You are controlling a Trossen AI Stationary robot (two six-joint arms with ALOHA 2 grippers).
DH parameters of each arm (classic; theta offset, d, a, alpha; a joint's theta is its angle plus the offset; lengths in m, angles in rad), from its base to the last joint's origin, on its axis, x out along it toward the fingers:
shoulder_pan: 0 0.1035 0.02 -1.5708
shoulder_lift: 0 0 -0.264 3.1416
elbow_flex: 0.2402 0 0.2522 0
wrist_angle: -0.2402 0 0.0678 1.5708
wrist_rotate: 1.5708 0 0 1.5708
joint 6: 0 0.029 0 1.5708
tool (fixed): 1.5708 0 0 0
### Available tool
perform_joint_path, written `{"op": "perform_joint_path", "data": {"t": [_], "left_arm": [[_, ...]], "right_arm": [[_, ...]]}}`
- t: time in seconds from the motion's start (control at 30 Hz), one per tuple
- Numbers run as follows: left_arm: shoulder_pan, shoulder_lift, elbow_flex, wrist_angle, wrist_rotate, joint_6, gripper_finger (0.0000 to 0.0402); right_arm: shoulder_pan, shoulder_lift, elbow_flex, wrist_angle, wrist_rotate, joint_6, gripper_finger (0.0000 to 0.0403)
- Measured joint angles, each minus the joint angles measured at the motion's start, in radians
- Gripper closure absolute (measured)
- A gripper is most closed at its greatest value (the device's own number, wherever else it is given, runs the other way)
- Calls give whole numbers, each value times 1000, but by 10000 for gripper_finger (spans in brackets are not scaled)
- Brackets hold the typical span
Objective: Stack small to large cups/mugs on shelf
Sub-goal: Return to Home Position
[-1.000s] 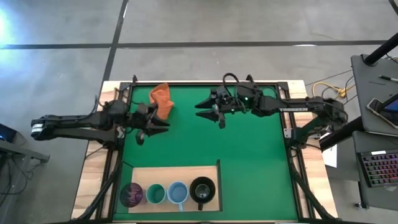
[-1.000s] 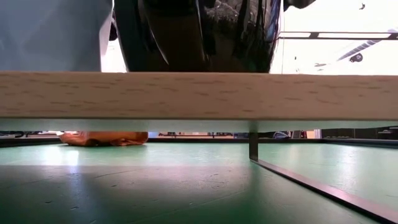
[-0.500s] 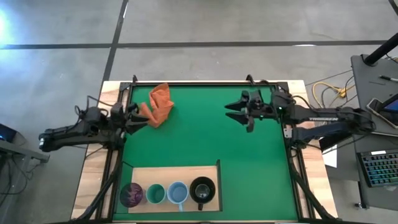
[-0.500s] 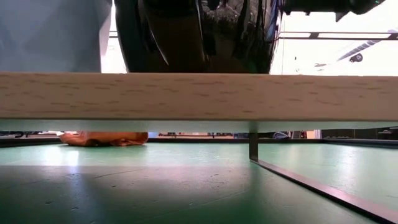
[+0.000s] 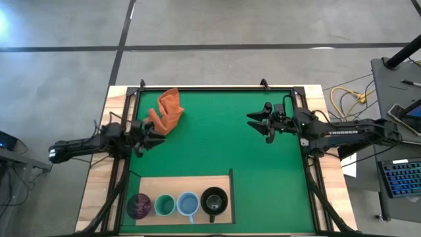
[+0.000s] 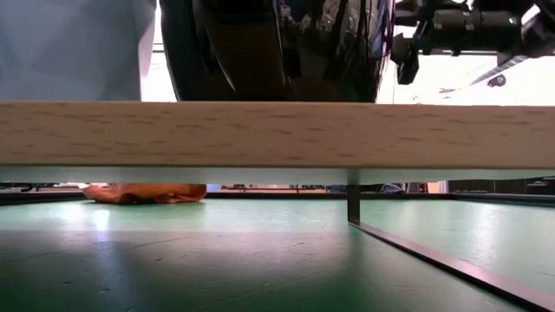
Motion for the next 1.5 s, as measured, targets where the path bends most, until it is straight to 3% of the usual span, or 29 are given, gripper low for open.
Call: {"op": "perform_joint_path", "data": {"t": [0.3, 0.63, 0.83, 1.1, 1.27, 1.4, 1.5], "left_arm": [[0, 52, -10, -38, 6, -63, 303], [0, 105, -11, -38, 6, -50, 303], [0, 130, -12, -39, 6, -51, 303], [0, 149, -12, -39, 6, -50, 303], [0, 149, -12, -40, 6, -50, 303], [0, 150, -12, -39, 6, -50, 303], [0, 149, -12, -40, 6, -50, 303]], "right_arm": [[0, 3, -220, 327, -53, 12, 211], [0, -5, -368, 452, -68, 29, 211], [-69, -31, -366, 392, -305, -21, 211], [-277, -102, -366, 372, -676, 25, 211], [-371, -199, -350, 368, -757, 115, 211], [-371, -266, -331, 366, -766, 195, 211], [-360, -309, -291, 365, -889, 257, 211]]}}
